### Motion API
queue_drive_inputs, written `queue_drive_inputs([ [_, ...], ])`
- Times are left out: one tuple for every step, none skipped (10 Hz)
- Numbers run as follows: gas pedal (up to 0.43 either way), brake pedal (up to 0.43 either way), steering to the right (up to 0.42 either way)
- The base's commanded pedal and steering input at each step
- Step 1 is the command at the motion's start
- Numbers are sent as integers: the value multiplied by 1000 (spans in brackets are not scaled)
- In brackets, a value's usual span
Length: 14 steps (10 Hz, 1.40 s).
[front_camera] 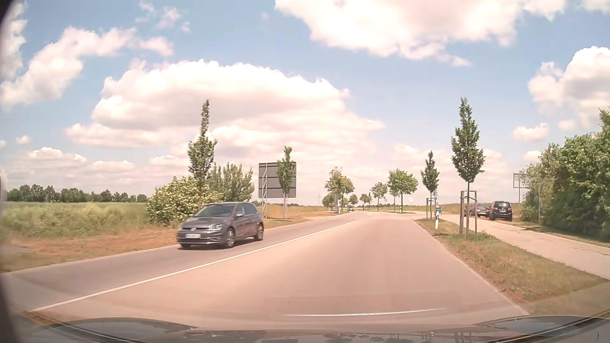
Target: Follow the waypoints while adhering to traffic rules and regulations
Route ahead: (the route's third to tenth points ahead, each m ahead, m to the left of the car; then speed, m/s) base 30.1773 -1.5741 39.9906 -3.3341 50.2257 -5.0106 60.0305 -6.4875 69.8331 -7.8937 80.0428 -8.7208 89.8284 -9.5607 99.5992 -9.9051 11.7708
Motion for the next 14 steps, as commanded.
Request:
queue_drive_inputs([
  [480,12,88],
  [488,12,81],
  [512,12,79],
  [512,12,78],
  [520,12,73],
  [520,6,62],
  [520,12,51],
  [539,12,36],
  [551,12,26],
  [559,12,22],
  [559,12,19],
  [571,12,16],
  [571,12,14],
  [571,12,10],
])
